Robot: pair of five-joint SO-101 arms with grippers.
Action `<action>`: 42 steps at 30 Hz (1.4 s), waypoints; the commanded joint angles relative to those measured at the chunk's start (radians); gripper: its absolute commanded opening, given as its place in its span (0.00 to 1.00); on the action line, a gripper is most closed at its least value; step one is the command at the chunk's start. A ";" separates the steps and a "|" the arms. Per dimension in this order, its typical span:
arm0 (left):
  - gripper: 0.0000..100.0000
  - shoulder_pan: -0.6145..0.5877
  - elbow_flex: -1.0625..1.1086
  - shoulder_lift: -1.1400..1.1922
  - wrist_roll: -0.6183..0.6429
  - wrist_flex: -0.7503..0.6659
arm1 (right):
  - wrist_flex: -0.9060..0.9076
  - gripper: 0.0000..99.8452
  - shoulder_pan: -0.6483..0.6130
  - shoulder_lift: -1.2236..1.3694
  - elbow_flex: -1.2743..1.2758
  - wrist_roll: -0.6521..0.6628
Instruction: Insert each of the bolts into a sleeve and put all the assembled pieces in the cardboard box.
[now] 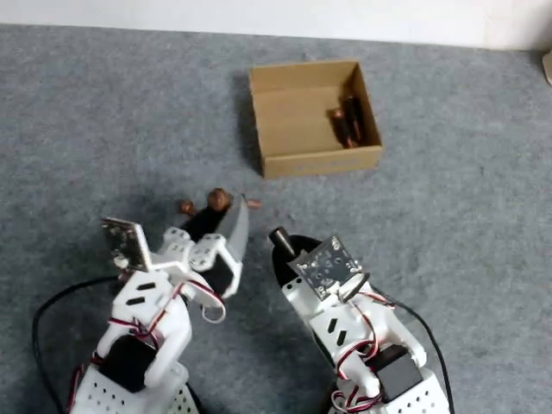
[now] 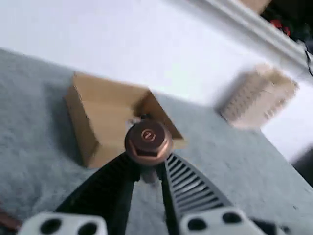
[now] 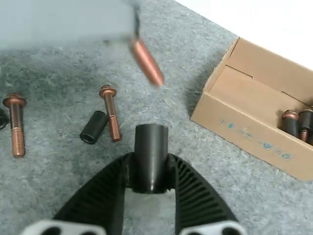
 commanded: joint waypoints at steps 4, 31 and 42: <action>0.00 0.097 -0.102 -0.015 0.006 0.061 | -0.028 0.00 -0.005 -0.001 -0.044 0.015; 0.00 0.105 -0.456 -0.013 -0.281 0.253 | 0.059 0.00 -0.028 -0.001 -0.220 0.061; 0.00 0.177 -0.680 0.213 -0.529 0.296 | 0.165 0.00 -0.200 -0.001 -0.249 0.063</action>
